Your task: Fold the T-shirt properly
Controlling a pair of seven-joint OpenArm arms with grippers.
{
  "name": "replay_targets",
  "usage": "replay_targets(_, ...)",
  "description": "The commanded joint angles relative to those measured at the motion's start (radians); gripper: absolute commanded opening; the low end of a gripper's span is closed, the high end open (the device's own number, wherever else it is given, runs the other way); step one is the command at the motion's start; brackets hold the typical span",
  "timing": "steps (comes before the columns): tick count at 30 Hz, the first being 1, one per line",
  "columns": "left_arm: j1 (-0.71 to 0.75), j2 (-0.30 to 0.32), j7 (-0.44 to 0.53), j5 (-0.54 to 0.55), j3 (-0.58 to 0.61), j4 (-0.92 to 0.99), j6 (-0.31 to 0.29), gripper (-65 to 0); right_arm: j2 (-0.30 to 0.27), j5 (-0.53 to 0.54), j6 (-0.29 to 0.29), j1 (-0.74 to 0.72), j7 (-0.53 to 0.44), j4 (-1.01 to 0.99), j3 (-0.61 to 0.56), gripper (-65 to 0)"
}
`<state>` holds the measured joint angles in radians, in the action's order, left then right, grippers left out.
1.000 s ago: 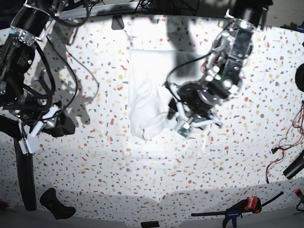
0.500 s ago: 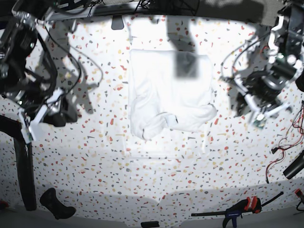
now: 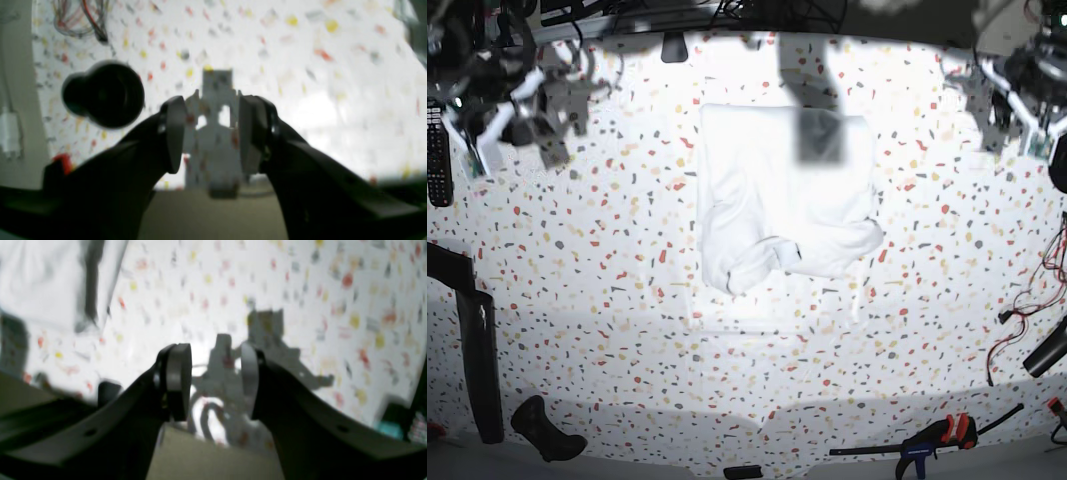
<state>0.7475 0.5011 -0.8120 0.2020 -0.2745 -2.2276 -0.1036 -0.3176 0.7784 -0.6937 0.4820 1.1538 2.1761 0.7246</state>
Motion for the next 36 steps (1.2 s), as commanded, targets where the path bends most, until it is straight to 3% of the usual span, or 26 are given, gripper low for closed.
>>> replay_targets(1,0.046,0.012,0.019,-0.012,-0.029,-0.042,0.002,-39.6,-0.014,0.01,-0.004,0.027,-0.019,0.033,0.032,-41.5)
replay_targets(8,0.288,0.011,0.003,0.021,-0.099,-0.116,0.002,-39.6,-0.002,0.017,-0.004,0.247,-0.019,0.108,0.19,-41.5)
replay_targets(12,0.433,0.009,-0.001,0.083,-0.099,-0.107,-0.01,-39.6,0.048,0.042,-0.004,0.388,-0.019,0.118,0.213,-41.5)
replay_targets(15,0.517,-0.012,0.029,0.14,-0.099,-0.067,-0.081,-39.6,0.122,0.045,-0.004,0.465,-0.019,0.12,0.212,-41.5)
replay_targets(18,0.546,-0.064,0.095,0.142,-0.097,0.041,-0.213,-39.6,0.192,0.044,-0.004,0.507,-0.019,0.117,0.208,-41.5)
replay_targets(20,0.539,-0.092,0.158,0.163,-0.097,0.157,-0.297,-39.6,0.204,0.043,-0.004,0.52,-0.019,0.098,0.19,-41.5)
replay_targets(23,0.479,-0.108,0.236,0.213,-0.096,0.379,-0.45,-39.6,0.201,-0.003,-0.004,0.521,-0.024,0.034,0.128,-41.5)
replay_targets(26,0.36,-0.101,0.238,0.235,-0.077,0.623,-0.588,-39.6,0.18,-0.082,-0.004,0.521,-0.055,-0.068,0.026,-41.5)
replay_targets(29,0.22,-0.099,0.27,0.237,-0.043,0.872,-0.595,-39.6,0.141,-0.209,-0.003,0.521,-0.123,-0.203,-0.097,-41.5)
replay_targets(30,0.173,-0.1,0.304,0.237,-0.027,0.955,-0.595,-39.6,0.124,-0.25,0.022,0.521,-0.153,-0.256,-0.142,-41.5)
replay_targets(33,0.035,-0.1,0.482,0.208,0.035,1.203,-0.595,-39.6,0.056,-0.331,0.091,0.507,-0.248,-0.431,-0.278,-41.5)
replay_targets(35,-0.061,-0.099,0.608,0.148,0.091,1.357,-0.595,-39.6,0.0,-0.333,0.169,0.472,-0.305,-0.565,-0.371,-41.5)
replay_targets(36,-0.109,-0.1,0.653,0.112,0.12,1.424,-0.595,-39.6,-0.027,-0.334,0.181,0.439,-0.327,-0.637,-0.42,-41.5)
